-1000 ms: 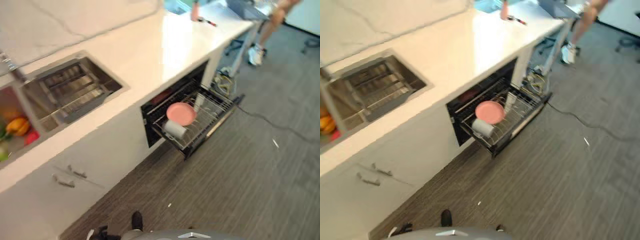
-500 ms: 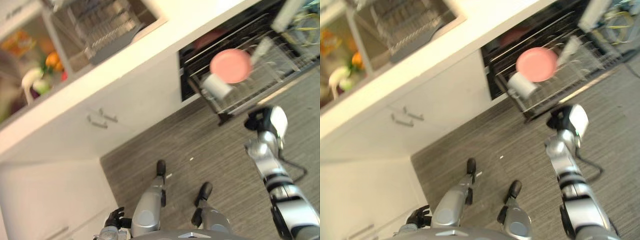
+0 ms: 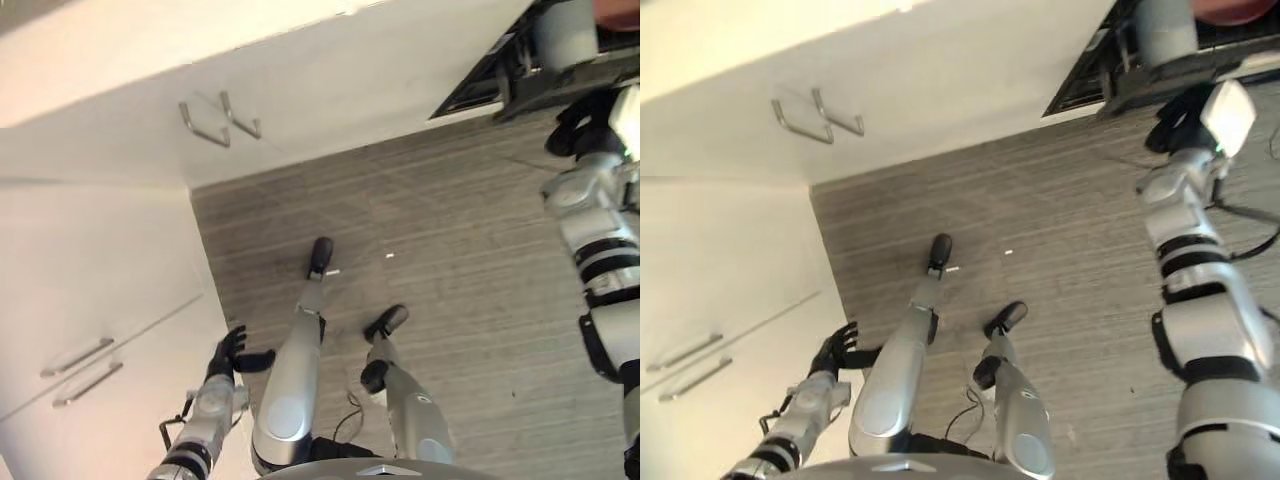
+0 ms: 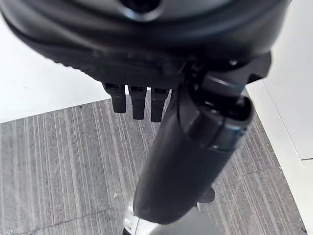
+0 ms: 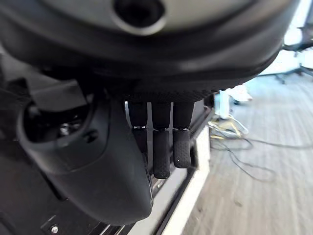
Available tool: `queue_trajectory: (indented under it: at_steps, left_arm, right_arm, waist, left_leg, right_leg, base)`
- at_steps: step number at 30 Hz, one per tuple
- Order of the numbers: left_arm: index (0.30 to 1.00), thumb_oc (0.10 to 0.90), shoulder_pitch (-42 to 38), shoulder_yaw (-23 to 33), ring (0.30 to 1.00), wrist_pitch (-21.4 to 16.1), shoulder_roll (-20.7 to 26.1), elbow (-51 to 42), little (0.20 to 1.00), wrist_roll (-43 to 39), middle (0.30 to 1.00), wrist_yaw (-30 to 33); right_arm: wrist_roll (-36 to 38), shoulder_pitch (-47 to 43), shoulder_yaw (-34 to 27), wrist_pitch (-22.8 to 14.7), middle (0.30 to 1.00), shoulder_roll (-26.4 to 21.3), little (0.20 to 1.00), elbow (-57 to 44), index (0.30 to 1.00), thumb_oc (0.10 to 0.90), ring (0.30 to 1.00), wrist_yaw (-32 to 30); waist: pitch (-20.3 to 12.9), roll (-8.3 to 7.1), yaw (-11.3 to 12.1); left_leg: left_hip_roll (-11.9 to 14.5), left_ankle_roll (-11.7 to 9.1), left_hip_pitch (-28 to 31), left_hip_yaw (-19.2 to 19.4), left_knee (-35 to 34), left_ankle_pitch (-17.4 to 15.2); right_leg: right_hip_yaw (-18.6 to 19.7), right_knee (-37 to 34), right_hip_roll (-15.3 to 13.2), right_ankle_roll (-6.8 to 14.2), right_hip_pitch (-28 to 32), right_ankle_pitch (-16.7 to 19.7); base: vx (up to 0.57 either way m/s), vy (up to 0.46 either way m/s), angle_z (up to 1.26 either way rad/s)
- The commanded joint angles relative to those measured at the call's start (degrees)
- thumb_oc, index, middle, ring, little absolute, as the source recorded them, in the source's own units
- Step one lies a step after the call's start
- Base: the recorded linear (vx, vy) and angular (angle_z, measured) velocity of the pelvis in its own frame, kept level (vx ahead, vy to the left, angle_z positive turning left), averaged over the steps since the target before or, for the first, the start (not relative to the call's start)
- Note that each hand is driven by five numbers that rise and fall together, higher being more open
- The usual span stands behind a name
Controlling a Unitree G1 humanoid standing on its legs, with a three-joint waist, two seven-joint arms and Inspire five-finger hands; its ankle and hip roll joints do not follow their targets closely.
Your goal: Place the dishes in the dishwasher.
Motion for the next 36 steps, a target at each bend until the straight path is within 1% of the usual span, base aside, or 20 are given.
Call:
queue_trajectory:
  at_steps: [1,2,3,8,9,10,11,12,13,14,17,18,19,20,21,27,31,33,35,36]
  left_arm:
    - [0.900,0.800,3.42,-2.62,0.900,-0.54,4.97,1.81,0.900,-1.33,0.900,1.61]
    - [0.900,0.800,3.30,-2.70,0.900,-0.64,5.37,1.59,0.900,-1.09,0.900,1.34]
    - [0.900,0.800,2.72,-3.17,0.900,-0.85,5.99,1.69,0.900,-0.66,0.900,0.60]
    - [0.900,0.800,1.82,-3.42,0.900,-0.51,4.56,3.52,0.900,-1.28,0.900,0.46]
    - [0.900,0.800,1.85,-3.28,0.900,-0.45,4.20,3.81,0.900,-1.39,0.900,0.49]
    - [0.900,0.800,1.85,-3.28,0.900,-0.45,4.20,3.81,0.900,-1.39,0.900,0.49]
    - [0.900,0.800,1.64,-2.95,0.900,-0.23,3.43,4.51,0.900,-1.62,0.900,0.63]
    - [0.900,0.800,1.18,-1.71,0.900,0.46,1.48,6.71,0.900,-1.98,0.900,1.09]
    - [0.900,0.800,1.18,-1.71,0.900,0.46,1.48,6.71,0.900,-1.98,0.900,1.09]
    - [0.900,0.800,1.72,-0.63,0.900,1.43,-0.13,8.34,0.900,-1.44,0.900,0.83]
    - [0.900,0.800,2.44,0.03,0.900,1.93,-1.02,9.38,0.900,-1.01,0.900,0.47]
    - [0.900,0.800,3.74,2.64,0.900,2.91,-1.91,10.77,0.900,-0.62,0.900,-0.32]
    - [0.900,0.800,3.74,2.64,0.900,2.91,-1.91,10.77,0.900,-0.62,0.900,-0.32]
    - [0.900,0.800,5.35,6.39,0.900,3.89,-3.04,13.12,0.900,-0.16,0.900,-1.82]
    - [0.900,0.800,6.16,6.94,0.900,4.04,-3.12,14.11,0.900,0.32,0.900,-2.69]
    - [0.900,0.800,7.62,9.30,0.900,4.77,-3.50,18.70,0.900,3.60,0.900,-6.24]
    - [0.900,0.800,8.10,11.43,0.900,5.57,-4.75,22.13,0.900,1.50,0.900,-9.18]
    - [0.900,0.800,8.10,11.44,0.900,5.56,-4.74,22.14,0.900,1.50,0.900,-9.19]
    - [0.900,0.800,8.32,10.43,0.900,5.72,-4.59,23.33,0.900,3.46,0.900,-10.95]
    - [0.900,0.800,8.32,10.43,0.900,5.72,-4.59,23.33,0.900,3.46,0.900,-10.95]
  right_arm:
    - [-9.51,-13.48,11.10,-7.51,0.300,-10.15,0.300,-5.78,0.300,0.400,0.300,-3.13]
    - [-11.70,-14.93,14.27,-7.21,0.300,-10.92,0.300,-4.92,0.300,0.400,0.300,-2.57]
    - [-16.07,-19.16,21.55,-6.91,0.300,-11.36,0.300,-1.83,0.300,0.400,0.300,-0.55]
    - [-16.96,-16.55,21.57,-6.45,0.300,-7.78,0.300,-0.02,0.300,0.400,0.300,-0.02]
    - [-16.81,-14.60,19.92,-6.33,0.535,-6.82,0.535,-0.48,0.535,0.557,0.535,-0.20]
    - [-16.81,-14.60,19.92,-6.33,0.535,-6.82,0.535,-0.48,0.535,0.557,0.535,-0.20]
    - [-16.37,-12.13,18.00,-6.26,0.900,-5.52,0.900,-1.18,0.900,0.800,0.900,-0.54]
    - [-15.38,-2.44,11.29,-5.99,0.900,-0.77,0.900,-4.01,0.900,0.800,0.900,-1.50]
    - [-15.38,-2.44,11.29,-5.99,0.900,-0.77,0.900,-4.01,0.900,0.800,0.900,-1.50]
    - [-16.12,9.27,5.62,-5.90,0.900,4.00,0.900,-7.54,0.900,0.800,0.900,-1.53]
    - [-16.93,16.66,2.85,-5.91,0.900,7.00,0.900,-10.42,0.900,0.800,0.900,-1.26]
    - [-18.40,28.57,-0.80,-6.31,0.900,10.30,0.900,-13.30,0.900,0.800,0.900,0.44]
    - [-18.40,28.57,-0.80,-6.31,0.900,10.30,0.900,-13.30,0.900,0.800,0.900,0.44]
    - [-17.96,43.74,-5.81,-7.34,0.900,15.32,0.900,-14.13,0.900,0.800,0.900,3.06]
    - [-17.26,47.66,-6.92,-7.55,0.900,17.37,0.900,-12.90,0.900,0.800,0.900,4.07]
    - [-14.53,62.71,-11.74,-7.59,0.900,24.80,0.900,-1.22,0.900,0.800,0.900,9.92]
    - [-12.27,64.85,-14.20,-6.05,0.900,27.43,0.900,7.38,0.900,0.800,0.900,13.25]
    - [-12.27,64.84,-14.19,-6.05,0.900,27.44,0.900,7.38,0.900,0.800,0.900,13.25]
    - [-12.95,64.23,-14.01,-5.02,0.900,27.85,0.900,10.08,0.900,0.800,0.900,15.62]
    - [-12.95,64.23,-14.01,-5.02,0.900,27.85,0.900,10.08,0.900,0.800,0.900,15.62]
  waist:
    - [-3.89,-3.31,1.61]
    - [-3.91,-3.54,1.90]
    - [-3.82,-3.58,2.03]
    - [-3.61,-2.83,1.53]
    - [-3.81,-2.72,1.43]
    - [-3.81,-2.72,1.43]
    - [-3.92,-2.49,1.16]
    - [-4.55,-2.08,0.24]
    - [-4.55,-2.08,0.24]
    - [-5.96,-1.88,-0.65]
    - [-7.10,-2.03,-1.27]
    - [-9.01,-2.06,-2.39]
    - [-9.01,-2.06,-2.39]
    - [-11.68,-2.30,-4.82]
    - [-12.70,-2.42,-5.60]
    - [-18.00,-2.17,-9.61]
    - [-21.00,-1.51,-11.05]
    - [-20.93,-1.51,-11.04]
    - [-21.85,-1.09,-11.28]
    - [-21.85,-1.09,-11.28]
  left_leg:
    - [1.36,-4.59,5.37,0.08,0.91,-7.15]
    - [1.30,-4.68,5.22,-0.02,0.59,-6.93]
    - [1.30,-4.88,4.84,-0.33,-0.23,-6.39]
    - [1.13,-4.64,5.00,0.12,-0.61,-6.08]
    - [1.10,-4.57,5.27,0.24,-0.77,-6.05]
    - [1.10,-4.57,5.27,0.24,-0.77,-6.05]
    - [1.07,-4.53,5.55,0.42,-0.90,-6.05]
    - [1.09,-4.44,6.90,0.77,-1.30,-6.21]
    - [1.09,-4.44,6.90,0.77,-1.30,-6.21]
    - [1.11,-4.26,8.88,1.09,-1.74,-6.72]
    - [1.20,-4.10,10.37,1.44,-1.81,-7.21]
    - [1.31,-3.65,12.90,2.10,-1.82,-8.29]
    - [1.31,-3.65,12.90,2.10,-1.82,-8.29]
    - [1.53,-3.06,17.29,3.42,-1.63,-9.66]
    - [1.59,-2.73,19.16,4.15,-1.59,-10.44]
    - [1.26,-1.56,26.69,7.95,-0.20,-11.84]
    - [0.80,-0.79,32.35,9.04,1.99,-15.17]
    - [0.79,-0.78,32.45,9.07,1.95,-15.17]
    - [-0.33,0.93,35.48,9.39,2.06,-17.16]
    - [-0.33,0.93,35.48,9.39,2.06,-17.16]
  right_leg:
    - [2.60,0.82,-3.07,2.42,-0.79,-2.89]
    - [2.47,0.79,-3.01,2.45,-0.93,-2.90]
    - [2.04,0.76,-2.82,2.51,-1.34,-2.90]
    - [2.71,0.77,-2.79,2.62,-1.64,-2.43]
    - [2.93,0.73,-2.82,2.64,-1.48,-2.39]
    - [2.93,0.73,-2.82,2.64,-1.48,-2.39]
    - [3.01,0.71,-2.88,2.64,-1.30,-2.40]
    - [3.17,0.68,-3.17,2.66,-0.23,-2.47]
    - [3.17,0.68,-3.17,2.66,-0.23,-2.47]
    - [3.11,0.66,-3.50,2.70,1.49,-2.73]
    - [3.02,0.65,-3.74,2.80,2.79,-2.85]
    - [2.84,0.62,-4.01,2.87,5.25,-3.37]
    - [2.84,0.62,-4.01,2.87,5.25,-3.37]
    - [2.98,0.71,-4.39,3.03,8.95,-3.91]
    - [3.39,0.75,-4.52,3.23,10.37,-4.11]
    - [3.99,2.77,-5.65,3.35,16.23,-4.70]
    - [4.39,5.29,-6.96,3.62,21.30,-6.74]
    - [4.41,5.29,-6.97,3.63,21.38,-6.74]
    - [5.91,11.94,-9.16,4.22,20.96,-7.38]
    - [5.91,11.94,-9.16,4.22,20.96,-7.38]
  base:
    - [0.02,-0.049,0.17]
    - [0.02,-0.052,0.13]
    - [0.01,-0.015,0.15]
    - [0.00,0.020,0.01]
    - [0.00,0.029,-0.05]
    - [0.00,0.000,0.00]
    - [0.00,0.000,0.00]
    - [0.00,0.000,0.00]
    - [0.06,0.019,-0.01]
    - [0.05,0.004,-0.01]
    - [0.09,0.008,0.08]
    - [0.09,0.002,-0.03]
    - [0.20,0.014,-0.07]
    - [0.15,0.021,-0.13]
    - [0.15,0.021,-0.13]
    - [-0.01,0.066,-0.63]
    - [0.07,0.121,-0.15]
    - [0.05,0.078,-0.05]
    - [0.06,0.210,-0.09]
    - [0.03,0.235,-0.04]
